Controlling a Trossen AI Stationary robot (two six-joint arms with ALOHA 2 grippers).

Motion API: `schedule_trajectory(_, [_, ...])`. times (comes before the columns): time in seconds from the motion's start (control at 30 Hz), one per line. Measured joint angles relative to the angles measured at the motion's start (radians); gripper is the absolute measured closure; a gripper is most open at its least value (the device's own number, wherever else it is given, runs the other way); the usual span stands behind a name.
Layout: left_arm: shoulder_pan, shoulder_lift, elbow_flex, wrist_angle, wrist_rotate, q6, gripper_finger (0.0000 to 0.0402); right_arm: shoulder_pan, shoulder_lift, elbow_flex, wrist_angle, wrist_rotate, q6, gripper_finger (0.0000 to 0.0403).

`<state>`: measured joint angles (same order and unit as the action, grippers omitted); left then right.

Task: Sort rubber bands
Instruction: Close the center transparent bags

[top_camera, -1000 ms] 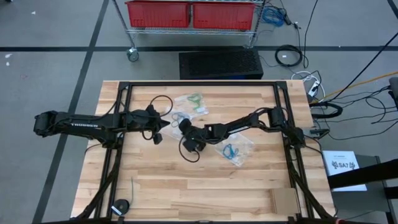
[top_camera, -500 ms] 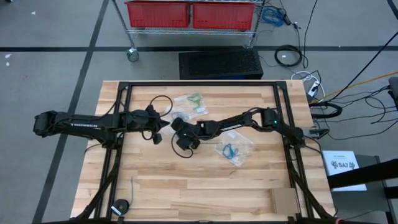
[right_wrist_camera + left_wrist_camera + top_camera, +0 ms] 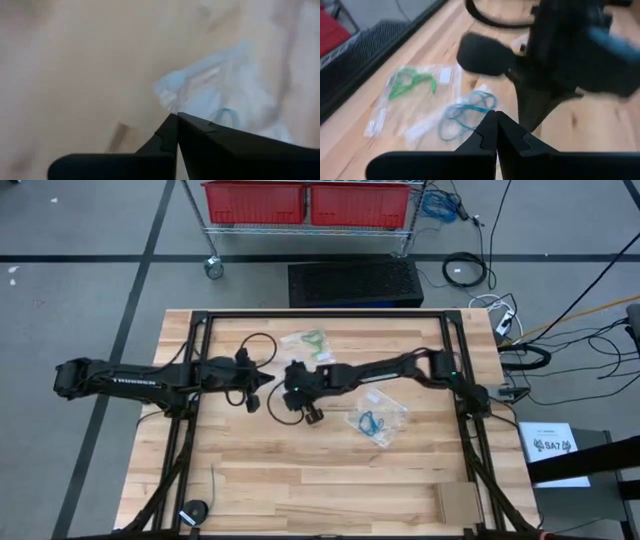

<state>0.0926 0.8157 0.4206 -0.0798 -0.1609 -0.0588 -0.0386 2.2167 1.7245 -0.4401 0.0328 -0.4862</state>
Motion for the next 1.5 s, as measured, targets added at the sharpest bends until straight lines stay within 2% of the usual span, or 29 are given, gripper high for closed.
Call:
schedule_trajectory(0.13, [-0.038, -0.026, 0.0, 0.012, 0.003, 0.022, 0.04, 0.019, -0.061, -0.013, -0.091, -0.04, 0.16, 0.0403])
schedule_trajectory(0.3, [-0.109, -0.064, 0.0, 0.03, 0.004, 0.075, 0.04, 0.066, -0.2, -0.091, -0.073, -0.037, 0.288, 0.0403])
schedule_trajectory(0.4, [-0.155, -0.081, 0.0, 0.076, 0.023, 0.123, 0.04, 0.093, -0.296, -0.187, -0.018, 0.014, 0.369, 0.0403])
schedule_trajectory(0.6, [-0.197, -0.04, 0.0, 0.223, 0.169, 0.17, 0.0393, 0.136, -0.466, -0.372, 0.184, 0.142, 0.468, 0.0403])
schedule_trajectory(0.7, [-0.206, 0.011, 0.0, 0.302, 0.176, 0.179, 0.036, 0.15, -0.484, -0.411, 0.237, 0.169, 0.468, 0.0403])
schedule_trajectory(0.83, [-0.206, 0.083, 0.0, 0.365, 0.087, 0.172, 0.0292, 0.167, -0.494, -0.408, 0.29, 0.18, 0.437, 0.0403])
schedule_trajectory(0.97, [-0.205, 0.141, 0.01, 0.418, 0.079, 0.167, 0.0228, 0.174, -0.492, -0.408, 0.308, 0.18, 0.417, 0.0403])
schedule_trajectory(1.1, [-0.206, 0.173, 0.04, 0.421, 0.079, 0.119, 0.02, 0.173, -0.492, -0.408, 0.307, 0.181, 0.415, 0.0403])
schedule_trajectory(1.3, [-0.206, 0.23, 0.056, 0.404, 0.079, 0.117, 0.0213, 0.173, -0.492, -0.408, 0.319, 0.182, 0.409, 0.0403])
schedule_trajectory(1.4, [-0.206, 0.261, 0.064, 0.404, 0.075, 0.117, 0.0239, 0.173, -0.492, -0.408, 0.324, 0.19, 0.403, 0.0403])
schedule_trajectory(1.5, [-0.205, 0.28, 0.075, 0.404, 0.037, 0.117, 0.028, 0.173, -0.492, -0.408, 0.325, 0.207, 0.396, 0.0403])
